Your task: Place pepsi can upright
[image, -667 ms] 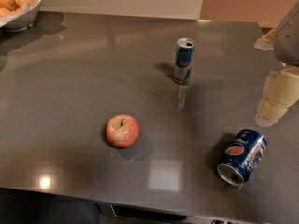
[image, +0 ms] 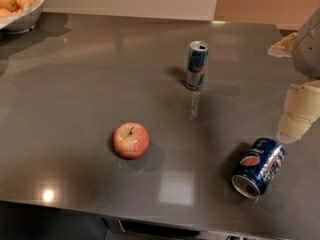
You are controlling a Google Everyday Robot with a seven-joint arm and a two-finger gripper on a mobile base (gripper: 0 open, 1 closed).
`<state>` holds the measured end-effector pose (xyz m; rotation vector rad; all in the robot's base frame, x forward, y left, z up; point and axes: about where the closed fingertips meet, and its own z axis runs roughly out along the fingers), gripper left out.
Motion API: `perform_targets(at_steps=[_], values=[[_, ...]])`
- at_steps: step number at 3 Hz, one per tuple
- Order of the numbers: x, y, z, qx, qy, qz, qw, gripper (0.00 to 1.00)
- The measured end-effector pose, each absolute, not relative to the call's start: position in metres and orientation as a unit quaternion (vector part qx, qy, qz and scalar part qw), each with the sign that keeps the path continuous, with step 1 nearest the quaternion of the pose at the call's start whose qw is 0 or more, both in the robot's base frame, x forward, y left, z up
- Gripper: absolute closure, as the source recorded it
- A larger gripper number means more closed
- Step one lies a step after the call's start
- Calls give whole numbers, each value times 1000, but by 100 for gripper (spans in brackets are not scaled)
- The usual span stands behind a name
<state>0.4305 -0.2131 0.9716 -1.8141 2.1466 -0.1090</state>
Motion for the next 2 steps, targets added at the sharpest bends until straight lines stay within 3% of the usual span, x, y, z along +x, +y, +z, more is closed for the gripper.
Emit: perform_targets(at_steps=[2], values=[[403, -212, 929, -759, 634, -28, 146, 0]])
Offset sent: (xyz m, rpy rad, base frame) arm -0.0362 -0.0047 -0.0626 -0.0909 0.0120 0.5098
